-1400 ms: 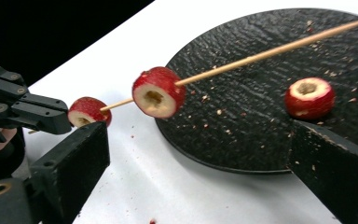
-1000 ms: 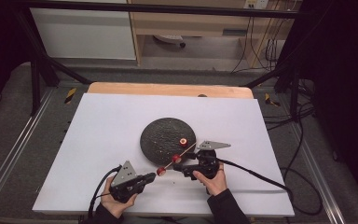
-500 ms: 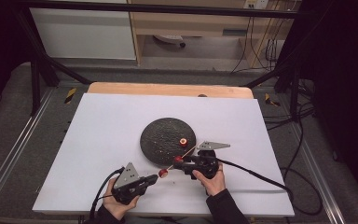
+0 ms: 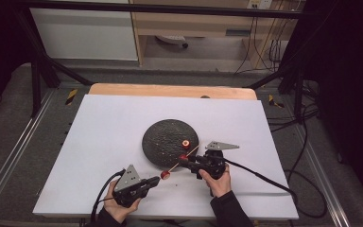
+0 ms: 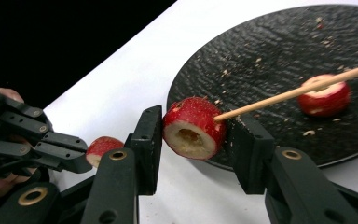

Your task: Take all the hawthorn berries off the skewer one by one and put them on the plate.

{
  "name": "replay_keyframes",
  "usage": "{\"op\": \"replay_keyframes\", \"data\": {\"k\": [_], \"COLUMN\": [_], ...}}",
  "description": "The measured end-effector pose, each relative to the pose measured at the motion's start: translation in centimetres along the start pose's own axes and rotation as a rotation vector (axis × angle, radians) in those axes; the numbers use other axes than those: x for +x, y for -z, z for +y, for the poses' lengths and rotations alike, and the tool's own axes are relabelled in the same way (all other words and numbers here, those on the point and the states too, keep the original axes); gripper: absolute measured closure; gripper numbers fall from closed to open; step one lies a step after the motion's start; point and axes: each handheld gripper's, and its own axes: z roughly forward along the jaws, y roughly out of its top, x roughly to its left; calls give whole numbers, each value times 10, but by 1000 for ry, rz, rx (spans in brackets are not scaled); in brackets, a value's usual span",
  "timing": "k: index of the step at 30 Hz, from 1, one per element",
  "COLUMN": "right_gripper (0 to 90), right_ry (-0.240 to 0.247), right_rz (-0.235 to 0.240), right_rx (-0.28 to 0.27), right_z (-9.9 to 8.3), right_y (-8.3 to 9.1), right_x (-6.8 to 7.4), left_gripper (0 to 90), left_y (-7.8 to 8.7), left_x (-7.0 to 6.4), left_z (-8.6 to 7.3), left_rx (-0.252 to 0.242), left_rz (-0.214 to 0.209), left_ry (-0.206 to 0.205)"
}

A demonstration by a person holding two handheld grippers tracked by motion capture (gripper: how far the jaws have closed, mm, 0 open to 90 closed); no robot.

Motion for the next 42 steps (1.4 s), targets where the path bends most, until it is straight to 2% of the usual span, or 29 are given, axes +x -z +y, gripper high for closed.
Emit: {"op": "replay_keyframes", "data": {"k": [9,22,36,42], "right_gripper": [588,589,589,589], "right_ry": [-5,-13,-21,-5], "right_rz": [-30,-50,-116,-154], "right_rx": [-36,-87,-127,-144], "right_z": [8,25,51,64], "right_y": [11,20,39,47], "right_x": [-6,-15,-31,-35], "left_gripper": [886,886,886,886], "left_y": [4,12,16,18], "left_x": [0,3,7,9], "left_z": [0,1,2,2], "left_rx": [-9,-26,-37,-44], "left_rz": [0,6,14,20], "left_ry": [-1,1,6,12]}}
